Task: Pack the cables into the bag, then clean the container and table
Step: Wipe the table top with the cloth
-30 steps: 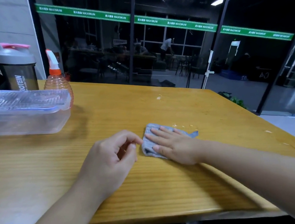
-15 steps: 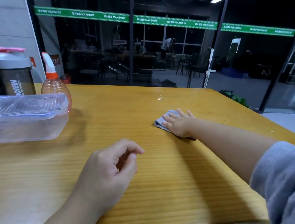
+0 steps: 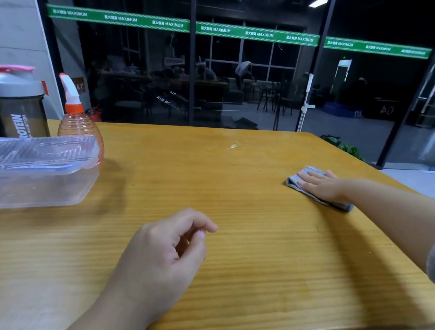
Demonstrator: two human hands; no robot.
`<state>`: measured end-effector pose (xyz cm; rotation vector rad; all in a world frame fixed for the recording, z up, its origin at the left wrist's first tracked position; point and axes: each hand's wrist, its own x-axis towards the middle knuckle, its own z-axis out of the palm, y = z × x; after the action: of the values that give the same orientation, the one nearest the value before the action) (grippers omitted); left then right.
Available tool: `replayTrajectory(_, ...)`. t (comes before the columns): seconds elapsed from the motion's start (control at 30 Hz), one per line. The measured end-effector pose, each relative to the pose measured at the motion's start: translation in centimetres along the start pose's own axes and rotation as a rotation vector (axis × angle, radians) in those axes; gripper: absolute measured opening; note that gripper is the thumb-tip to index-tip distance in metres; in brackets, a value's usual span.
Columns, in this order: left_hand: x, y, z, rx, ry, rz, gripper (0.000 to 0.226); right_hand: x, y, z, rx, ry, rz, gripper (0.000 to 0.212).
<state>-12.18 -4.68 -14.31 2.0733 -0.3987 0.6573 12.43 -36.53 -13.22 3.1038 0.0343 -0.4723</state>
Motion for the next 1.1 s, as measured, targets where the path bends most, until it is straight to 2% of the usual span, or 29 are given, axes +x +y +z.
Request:
replayTrajectory(0.07,0.0,0.0,0.0,0.006,-0.012,-0.006,0.023,0.5,0.9,0.1,0.026,-0.003,0.027,0.077)
replayTrajectory(0.2,0.1,0.0,0.0,0.041,-0.03,-0.007,0.024,0.3,-0.1,0.0,0.086,0.021,0.08,0.067)
replayTrajectory(0.43,0.2,0.3,-0.1,0.011,0.079,-0.084,0.019,0.4,-3.1,-0.1,0.112,0.047,0.054,0.063)
replayTrajectory(0.73,0.2,0.0,0.0,0.036,0.028,-0.06,0.028,-1.5,-9.0,0.4,0.063,0.052,-0.17,0.069)
replayTrajectory(0.93,0.3,-0.1,0.2,0.037,0.032,-0.073,0.03,-2.1,-13.2,1.3,0.049,0.078,-0.35,0.057)
replayTrajectory(1.07,0.4,-0.1,0.4,0.025,0.046,-0.105,0.015,-3.6,-14.6,1.7,0.052,0.106,-0.451,0.053)
replayTrajectory(1.1,0.4,-0.1,0.4,0.023,0.049,-0.106,0.017,-4.2,-14.9,1.8,0.07,0.132,-0.492,0.053)
